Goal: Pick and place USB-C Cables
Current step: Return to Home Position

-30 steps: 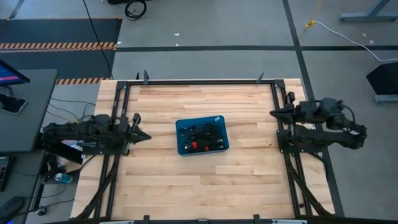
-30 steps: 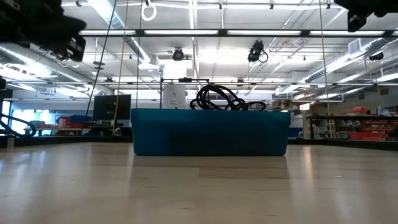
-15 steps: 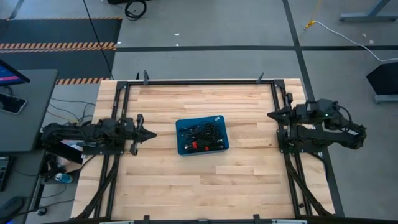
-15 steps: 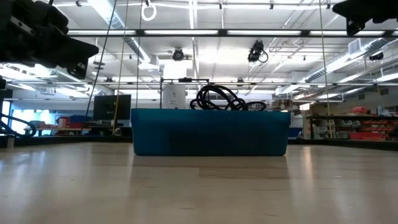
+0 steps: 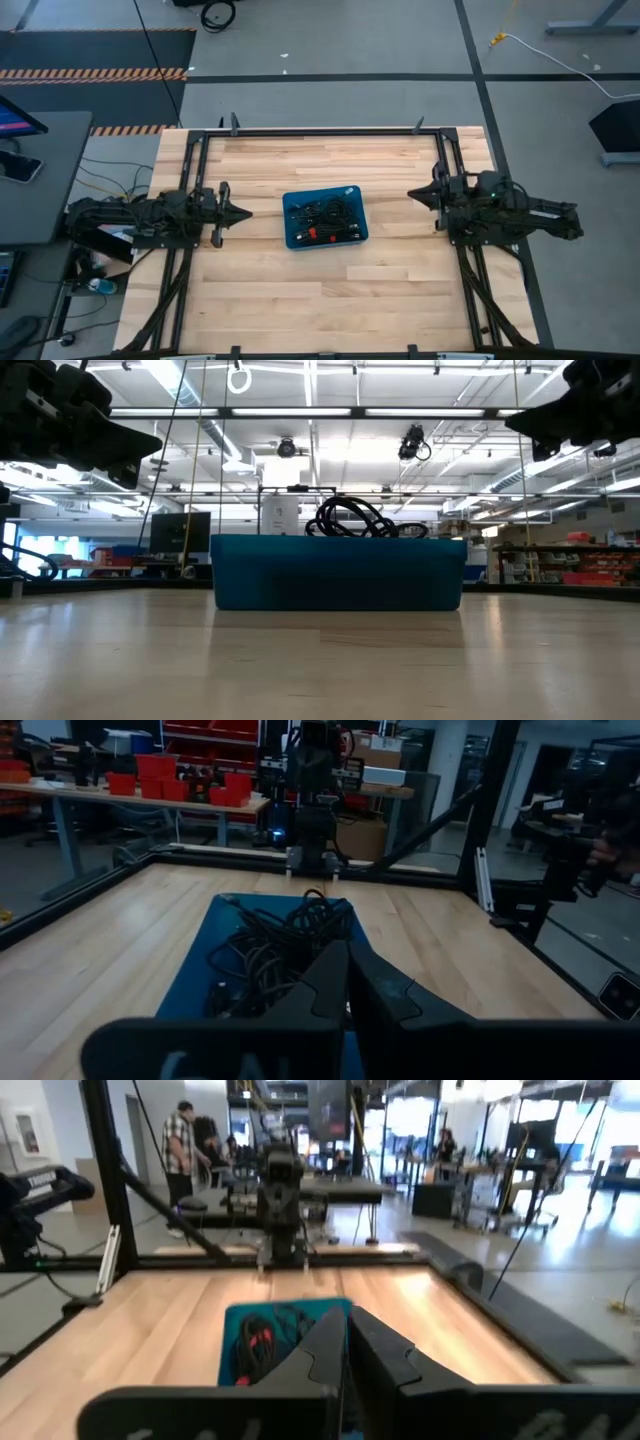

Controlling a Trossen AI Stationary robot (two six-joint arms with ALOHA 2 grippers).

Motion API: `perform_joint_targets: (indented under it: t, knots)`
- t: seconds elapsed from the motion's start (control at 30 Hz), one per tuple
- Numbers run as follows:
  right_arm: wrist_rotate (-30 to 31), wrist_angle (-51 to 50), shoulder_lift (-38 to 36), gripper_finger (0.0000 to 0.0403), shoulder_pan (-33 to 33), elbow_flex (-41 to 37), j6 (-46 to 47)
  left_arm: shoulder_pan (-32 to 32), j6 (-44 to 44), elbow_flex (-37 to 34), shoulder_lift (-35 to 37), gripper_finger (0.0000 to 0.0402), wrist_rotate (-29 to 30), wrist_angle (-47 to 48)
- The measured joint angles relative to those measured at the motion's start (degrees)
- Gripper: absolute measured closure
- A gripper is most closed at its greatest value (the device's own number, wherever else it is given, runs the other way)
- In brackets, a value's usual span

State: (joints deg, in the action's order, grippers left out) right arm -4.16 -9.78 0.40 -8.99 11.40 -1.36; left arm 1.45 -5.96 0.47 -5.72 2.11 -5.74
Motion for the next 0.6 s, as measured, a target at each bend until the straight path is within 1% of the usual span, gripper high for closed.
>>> perform_joint_targets:
  t: [0.07,0.17,0.4,0.53,0.6]
  knots:
    - [-0.02,-1.40,0.00,0.0380,0.01,-0.24,1.28,0.00,-0.37,0.00,0.00,0.0383,0.00,0.00]
    - [0.05,-0.93,0.00,0.0380,0.01,-1.14,1.72,0.00,-0.71,-0.01,0.00,0.0383,0.00,0.02]
    - [0.49,8.18,-0.02,0.0380,0.00,-6.12,1.64,0.00,-0.72,-0.02,0.00,0.0383,0.00,0.30]
    - [0.07,16.25,-0.02,0.0380,-0.01,-10.44,1.80,0.00,-0.74,-0.04,0.00,0.0383,0.00,0.74]
    - [0.02,16.74,0.01,0.0380,0.01,-10.97,2.02,0.00,-0.76,-0.04,0.00,0.0383,0.00,0.94]
